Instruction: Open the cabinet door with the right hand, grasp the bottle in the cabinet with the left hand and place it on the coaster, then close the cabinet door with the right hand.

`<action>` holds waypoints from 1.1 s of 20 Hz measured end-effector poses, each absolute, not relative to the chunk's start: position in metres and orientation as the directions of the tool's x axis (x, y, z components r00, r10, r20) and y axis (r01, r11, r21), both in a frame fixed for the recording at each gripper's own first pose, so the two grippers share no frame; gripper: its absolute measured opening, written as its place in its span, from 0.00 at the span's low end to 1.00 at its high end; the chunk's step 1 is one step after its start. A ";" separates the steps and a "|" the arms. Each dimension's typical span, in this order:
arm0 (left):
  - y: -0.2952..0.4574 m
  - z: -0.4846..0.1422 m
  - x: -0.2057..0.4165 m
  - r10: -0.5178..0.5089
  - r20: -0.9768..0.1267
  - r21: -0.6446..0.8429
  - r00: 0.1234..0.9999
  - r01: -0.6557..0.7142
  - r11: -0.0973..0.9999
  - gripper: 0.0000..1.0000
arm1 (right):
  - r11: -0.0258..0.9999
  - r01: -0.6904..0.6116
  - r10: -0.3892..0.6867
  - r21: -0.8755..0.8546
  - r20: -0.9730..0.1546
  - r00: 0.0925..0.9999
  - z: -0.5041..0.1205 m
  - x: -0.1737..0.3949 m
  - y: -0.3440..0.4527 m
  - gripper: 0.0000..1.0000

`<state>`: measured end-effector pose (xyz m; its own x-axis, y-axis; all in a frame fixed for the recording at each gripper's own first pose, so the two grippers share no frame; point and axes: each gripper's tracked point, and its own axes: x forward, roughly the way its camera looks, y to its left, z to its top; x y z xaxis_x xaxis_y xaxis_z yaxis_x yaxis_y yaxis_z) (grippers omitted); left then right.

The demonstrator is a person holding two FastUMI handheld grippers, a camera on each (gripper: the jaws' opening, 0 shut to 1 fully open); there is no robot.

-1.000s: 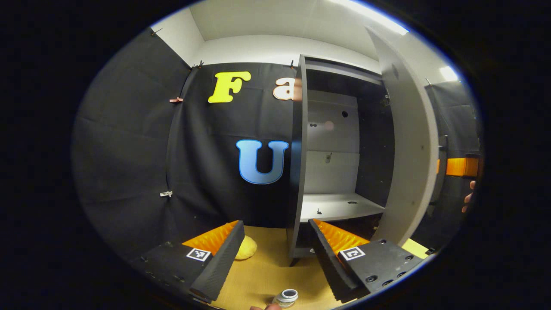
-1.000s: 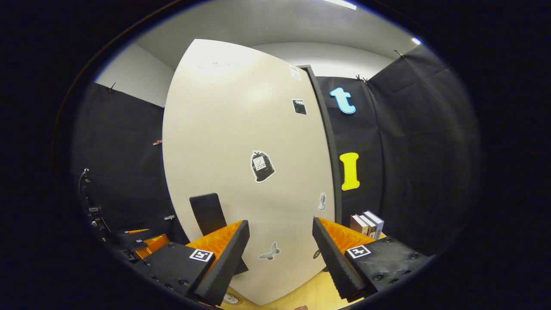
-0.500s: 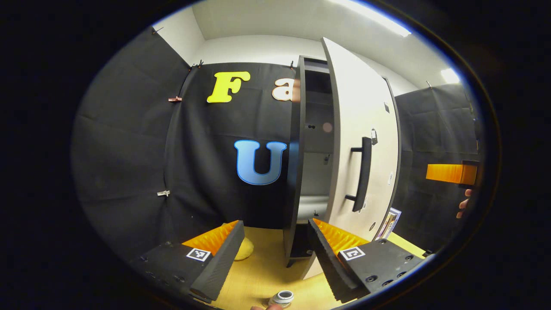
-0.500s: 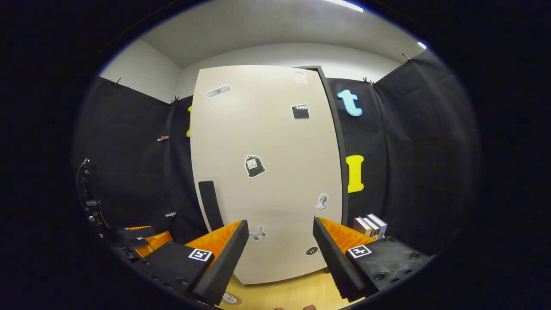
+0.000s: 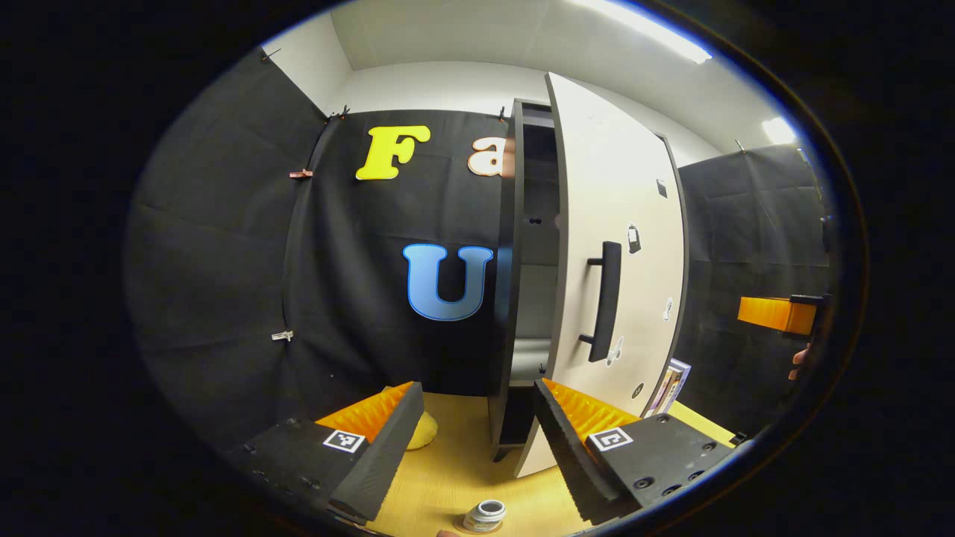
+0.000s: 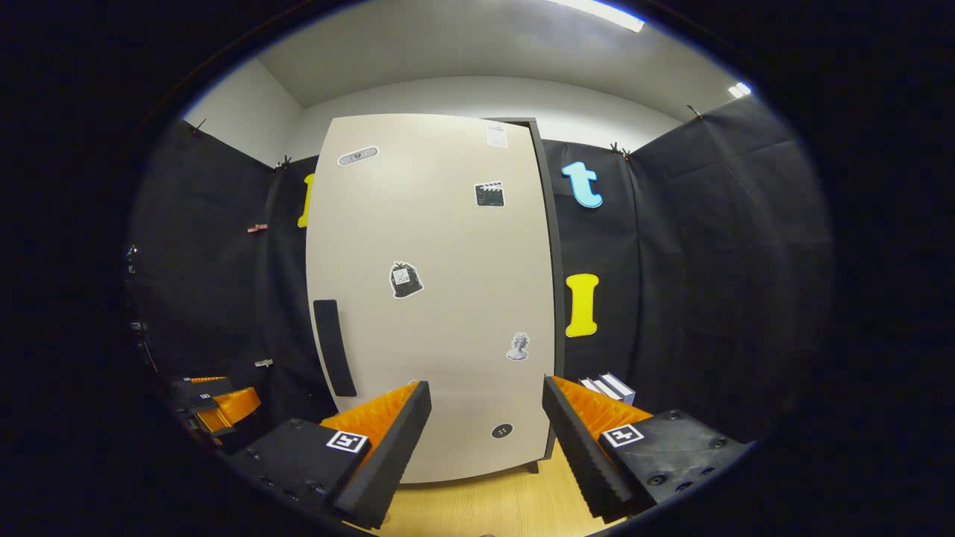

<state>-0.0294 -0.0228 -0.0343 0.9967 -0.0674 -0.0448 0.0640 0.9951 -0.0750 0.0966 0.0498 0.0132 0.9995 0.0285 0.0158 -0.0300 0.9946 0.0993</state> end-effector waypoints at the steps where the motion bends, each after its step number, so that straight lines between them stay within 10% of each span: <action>1: -0.023 -0.033 -0.030 -0.068 -0.043 -0.072 0.997 0.065 0.995 0.93 | 0.995 -0.029 0.028 0.097 0.017 0.999 0.013 0.096 0.049 0.98; 22: -0.028 -0.015 -0.033 -0.058 -0.008 -0.047 0.998 0.057 0.997 0.93 | 0.997 -0.009 0.006 0.072 0.038 0.999 0.015 0.090 0.048 0.98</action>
